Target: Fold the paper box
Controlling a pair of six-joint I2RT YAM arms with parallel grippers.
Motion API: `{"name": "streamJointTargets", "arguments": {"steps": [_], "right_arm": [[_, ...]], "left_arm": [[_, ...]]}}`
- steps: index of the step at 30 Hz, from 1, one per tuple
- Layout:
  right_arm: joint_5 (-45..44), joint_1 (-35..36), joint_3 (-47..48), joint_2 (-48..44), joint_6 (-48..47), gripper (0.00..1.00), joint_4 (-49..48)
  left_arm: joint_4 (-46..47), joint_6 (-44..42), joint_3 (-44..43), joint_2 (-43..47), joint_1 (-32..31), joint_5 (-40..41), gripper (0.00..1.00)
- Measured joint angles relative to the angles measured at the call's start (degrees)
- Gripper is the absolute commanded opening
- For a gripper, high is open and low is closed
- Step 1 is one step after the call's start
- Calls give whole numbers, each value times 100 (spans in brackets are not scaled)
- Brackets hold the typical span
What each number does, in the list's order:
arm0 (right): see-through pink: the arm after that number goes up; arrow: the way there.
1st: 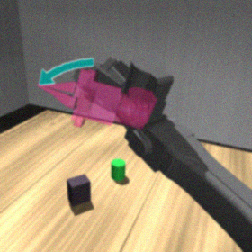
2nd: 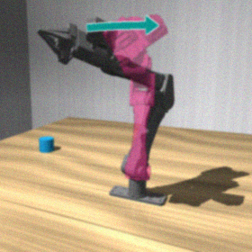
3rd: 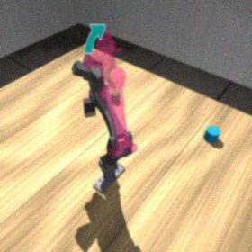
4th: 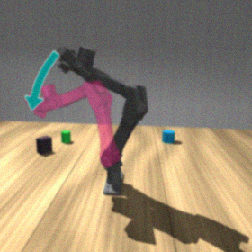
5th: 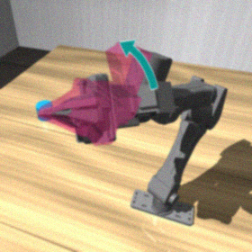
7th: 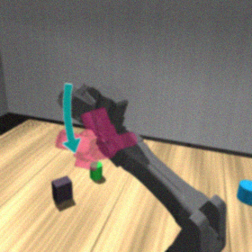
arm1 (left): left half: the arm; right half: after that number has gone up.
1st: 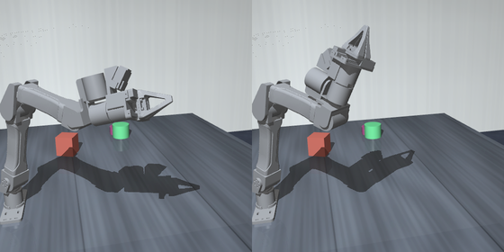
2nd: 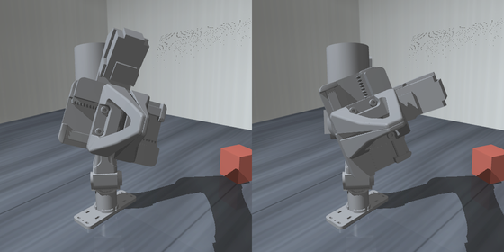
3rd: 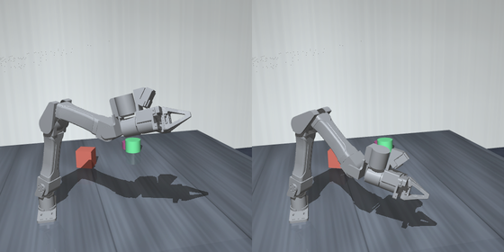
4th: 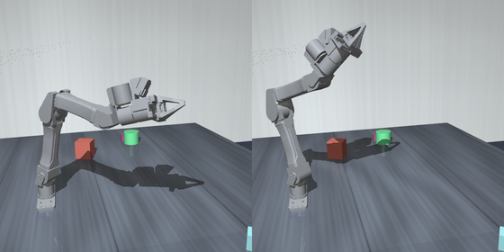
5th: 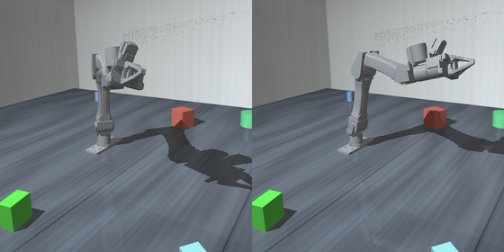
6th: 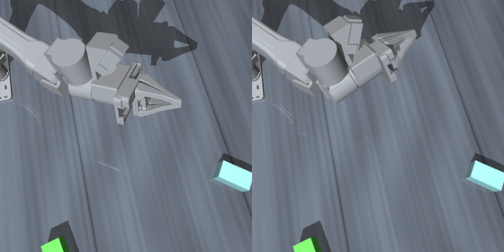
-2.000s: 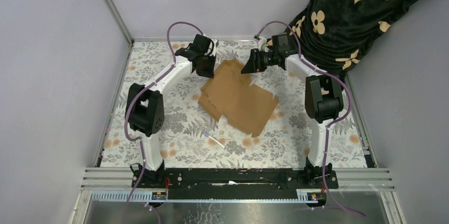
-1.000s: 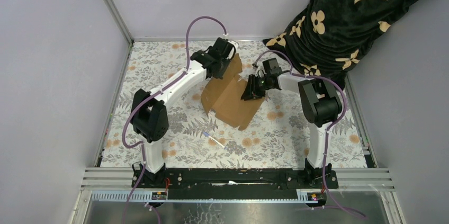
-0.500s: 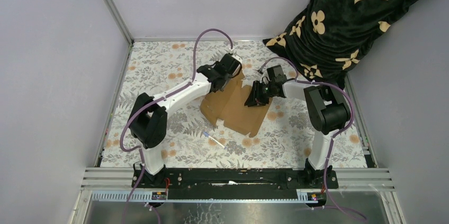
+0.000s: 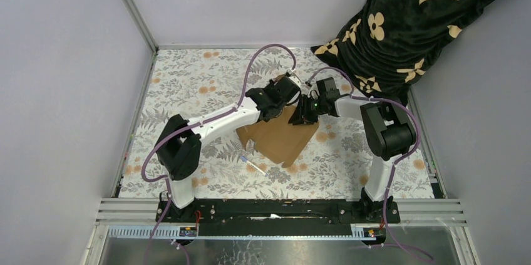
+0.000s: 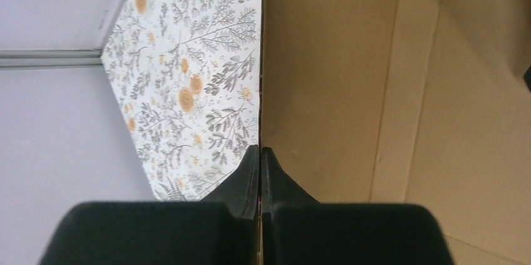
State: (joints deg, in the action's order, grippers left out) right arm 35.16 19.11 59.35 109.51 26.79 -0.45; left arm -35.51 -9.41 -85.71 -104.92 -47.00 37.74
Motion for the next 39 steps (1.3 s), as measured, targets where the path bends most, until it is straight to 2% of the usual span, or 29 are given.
{"name": "streamJointTargets", "arguments": {"steps": [7, 16, 29, 39], "right_arm": [[190, -345, -20, -146, 33, 43, -46], [514, -1056, 9, -203, 343, 45, -339], [1360, -1244, 1467, 1434, 1541, 40, -1716], [1639, -1244, 2155, 2048, 2133, 38, -2345]], "left_arm": [[162, -422, 247, -2, -214, 610, 0], [354, -667, 457, -225, -658, 1429, 0], [511, -684, 697, -271, -822, 1786, 0], [520, -684, 702, -280, -905, 1821, 0]]}}
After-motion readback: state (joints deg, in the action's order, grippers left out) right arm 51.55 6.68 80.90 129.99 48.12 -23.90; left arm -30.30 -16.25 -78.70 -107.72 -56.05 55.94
